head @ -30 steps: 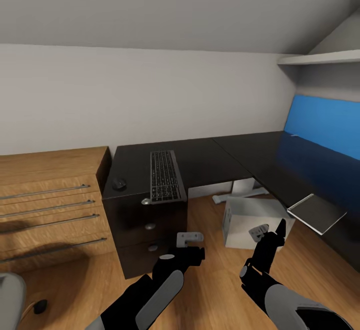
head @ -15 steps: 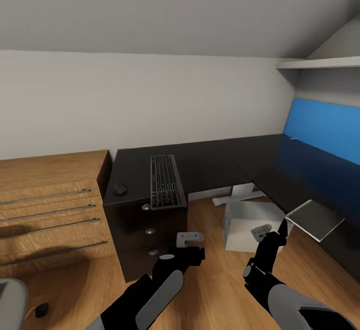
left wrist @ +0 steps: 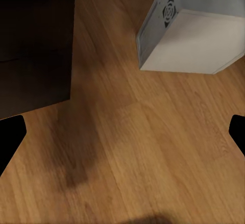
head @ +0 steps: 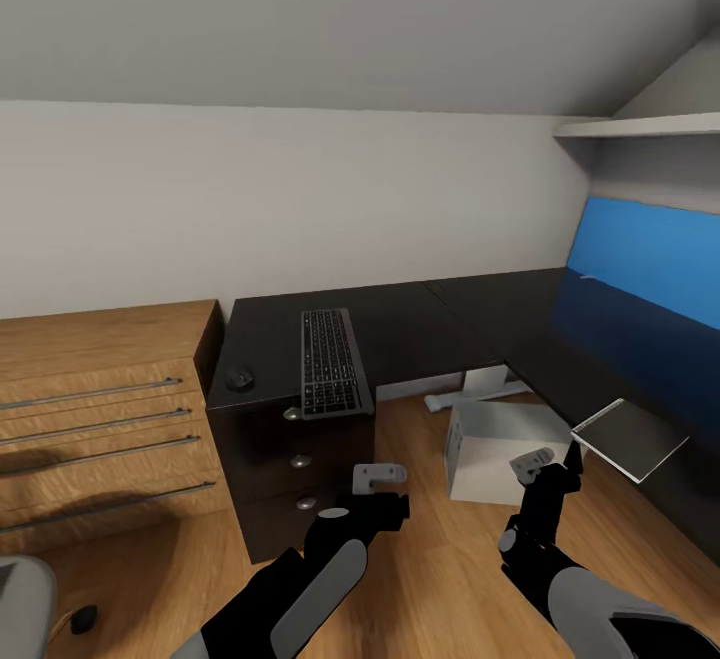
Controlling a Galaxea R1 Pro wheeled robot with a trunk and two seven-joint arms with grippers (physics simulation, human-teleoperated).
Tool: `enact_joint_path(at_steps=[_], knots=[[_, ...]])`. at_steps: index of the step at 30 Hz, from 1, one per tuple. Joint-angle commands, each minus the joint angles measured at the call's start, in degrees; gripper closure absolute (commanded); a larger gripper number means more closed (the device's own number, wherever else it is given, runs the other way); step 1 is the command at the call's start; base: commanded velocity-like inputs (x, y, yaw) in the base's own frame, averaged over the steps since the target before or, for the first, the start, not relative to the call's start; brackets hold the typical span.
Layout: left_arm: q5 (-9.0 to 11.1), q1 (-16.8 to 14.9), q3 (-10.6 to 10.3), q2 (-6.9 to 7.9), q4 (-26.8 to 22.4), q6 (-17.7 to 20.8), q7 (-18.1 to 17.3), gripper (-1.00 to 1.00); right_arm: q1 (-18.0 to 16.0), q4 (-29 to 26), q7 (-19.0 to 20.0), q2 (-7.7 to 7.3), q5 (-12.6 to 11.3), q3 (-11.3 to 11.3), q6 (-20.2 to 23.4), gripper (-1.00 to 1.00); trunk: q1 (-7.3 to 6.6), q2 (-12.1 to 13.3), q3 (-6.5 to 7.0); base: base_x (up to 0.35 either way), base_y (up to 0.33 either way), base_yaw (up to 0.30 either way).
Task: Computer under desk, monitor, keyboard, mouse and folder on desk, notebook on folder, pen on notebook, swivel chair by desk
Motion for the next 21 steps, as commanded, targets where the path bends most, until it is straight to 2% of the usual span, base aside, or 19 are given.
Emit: enact_joint_path(at_steps=[1,10,13,21], knots=[[0.4,-0.1,-0.1,0.01,-0.1,0.1,0.5,-1.00,0.0,0.0,1.0,-0.14,0.1,-0.3,-0.5,-1.00,-0.01,0.0,-0.06,0.000,0.000,0.000],[0.5,-0.1,-0.2,-0.06,-0.1,0.1,0.5,-1.00,0.0,-0.1,6.6,-2.36,-1.3,-0.7,-0.6,-1.00,-0.01,0.0,-0.06,0.000,0.000,0.000],[0.6,-0.1,-0.2,-0.09,-0.1,0.1,0.5,-1.00,0.0,-0.1,7.2,-2.83,-2.1,-0.9,-0.5,-1.00,-0.01,0.0,-0.06,0.000,0.000,0.000],[0.6,-0.1,-0.3,-0.16,-0.1,0.1,0.4,-1.00,0.0,-0.2,7.0,-2.93,-2.2,-0.9,-0.5,-1.00,-0.01,0.0,-0.06,0.000,0.000,0.000]])
